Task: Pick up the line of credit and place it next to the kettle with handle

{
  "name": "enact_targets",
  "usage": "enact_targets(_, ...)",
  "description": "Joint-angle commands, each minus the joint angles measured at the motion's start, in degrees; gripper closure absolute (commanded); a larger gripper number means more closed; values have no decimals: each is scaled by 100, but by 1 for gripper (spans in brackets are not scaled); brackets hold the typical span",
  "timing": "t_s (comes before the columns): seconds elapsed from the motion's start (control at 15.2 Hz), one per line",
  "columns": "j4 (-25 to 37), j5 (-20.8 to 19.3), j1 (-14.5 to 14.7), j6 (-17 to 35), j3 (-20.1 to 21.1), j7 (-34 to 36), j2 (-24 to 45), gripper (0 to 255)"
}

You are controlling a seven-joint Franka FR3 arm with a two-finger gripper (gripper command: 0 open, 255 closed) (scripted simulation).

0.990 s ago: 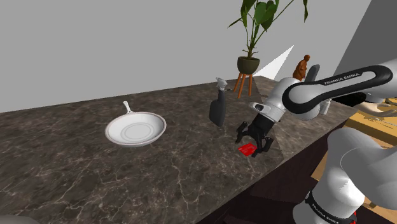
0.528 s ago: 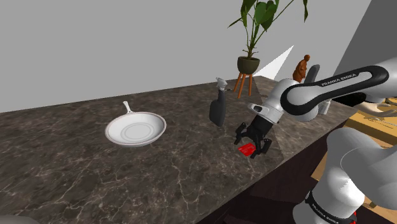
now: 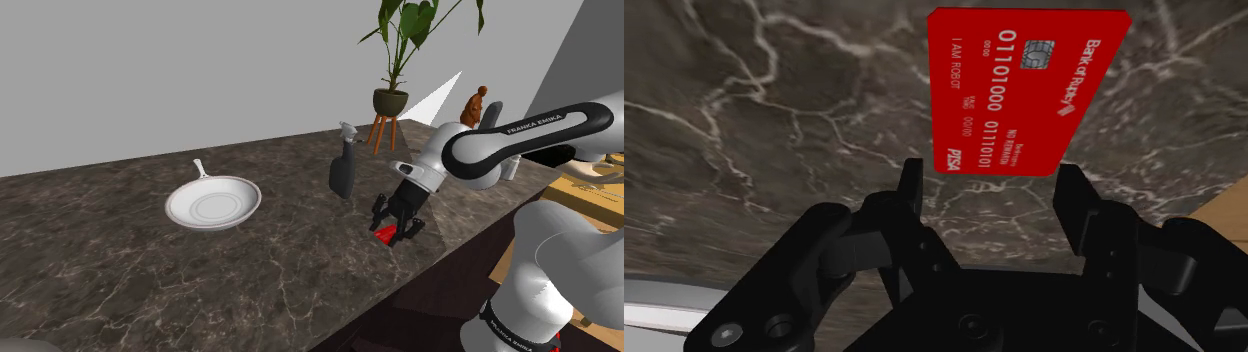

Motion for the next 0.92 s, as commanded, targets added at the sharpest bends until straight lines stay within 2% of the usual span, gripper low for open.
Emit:
enact_targets(0.0,-21,-22,-17,-6,-8,-5,19,255)
enact_targets(0.2,-30,4,35,61,-28,-17,64,255)
enact_targets(0.86,318,4,-307,-931,648,528,-601,255)
